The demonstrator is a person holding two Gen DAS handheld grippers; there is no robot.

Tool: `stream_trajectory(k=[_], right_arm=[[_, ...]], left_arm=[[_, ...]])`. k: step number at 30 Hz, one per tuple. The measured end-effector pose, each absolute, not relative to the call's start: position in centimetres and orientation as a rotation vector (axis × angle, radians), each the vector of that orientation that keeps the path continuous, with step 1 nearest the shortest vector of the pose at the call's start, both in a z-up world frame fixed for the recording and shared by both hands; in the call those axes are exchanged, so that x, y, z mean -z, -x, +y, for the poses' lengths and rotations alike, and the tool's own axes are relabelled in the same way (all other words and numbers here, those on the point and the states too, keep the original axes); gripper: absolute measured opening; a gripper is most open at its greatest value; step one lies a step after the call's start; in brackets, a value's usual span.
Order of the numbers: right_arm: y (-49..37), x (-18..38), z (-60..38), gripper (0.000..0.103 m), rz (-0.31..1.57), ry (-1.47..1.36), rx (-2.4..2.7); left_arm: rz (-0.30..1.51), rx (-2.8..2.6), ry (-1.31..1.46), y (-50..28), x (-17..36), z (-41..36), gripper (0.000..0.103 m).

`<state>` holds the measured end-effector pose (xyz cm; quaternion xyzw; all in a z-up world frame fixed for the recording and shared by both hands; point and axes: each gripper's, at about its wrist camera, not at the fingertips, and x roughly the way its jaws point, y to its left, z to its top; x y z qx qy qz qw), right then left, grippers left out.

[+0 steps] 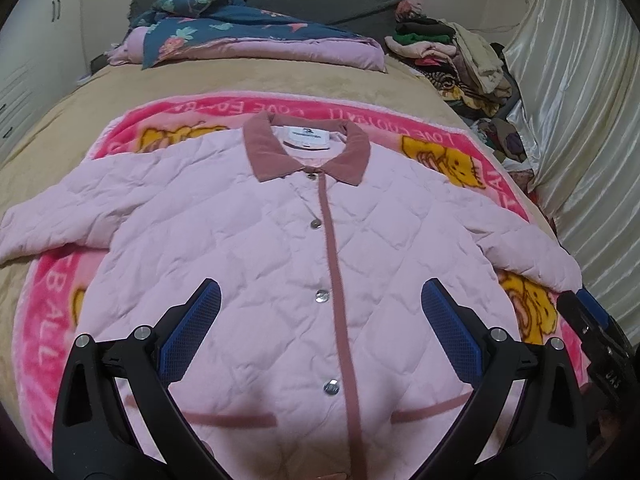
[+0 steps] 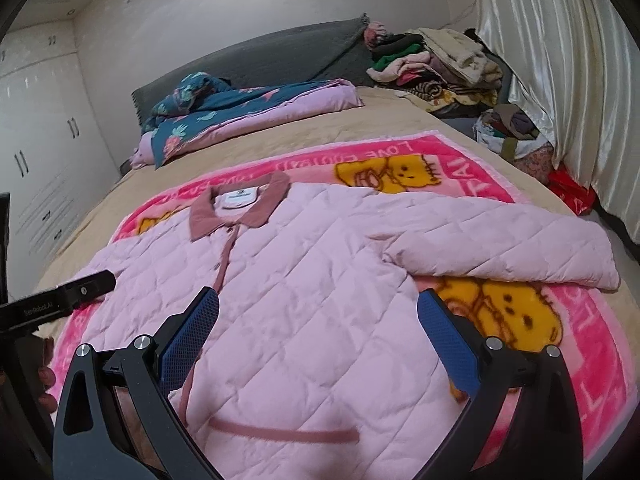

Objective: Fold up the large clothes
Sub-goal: 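Move the right tool toward the jacket sleeve beside the right tool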

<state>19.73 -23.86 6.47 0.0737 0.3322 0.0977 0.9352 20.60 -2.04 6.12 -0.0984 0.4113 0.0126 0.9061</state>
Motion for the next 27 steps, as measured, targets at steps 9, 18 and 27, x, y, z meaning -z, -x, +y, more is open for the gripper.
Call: stream_trajectory(k=[9, 18, 27], right_arm=[[-23.4, -5.6, -28.7, 0.099, 0.658, -0.21, -0.077], [-25.2, -4.4, -34.1, 0.099, 0.66, -0.24, 0.067], [-27.4, -2.1, -39.6, 0.099, 0.689, -0.316, 0.204]], left_arm=[[0.892, 0.021, 0.194, -25.4, -4.5, -4.1, 0.094], [0.891, 0.043, 0.186, -29.3, -3.7, -6.3, 0.094], [0.878, 0.1, 0.162, -31.7, -3.2, -8.5, 0.094]])
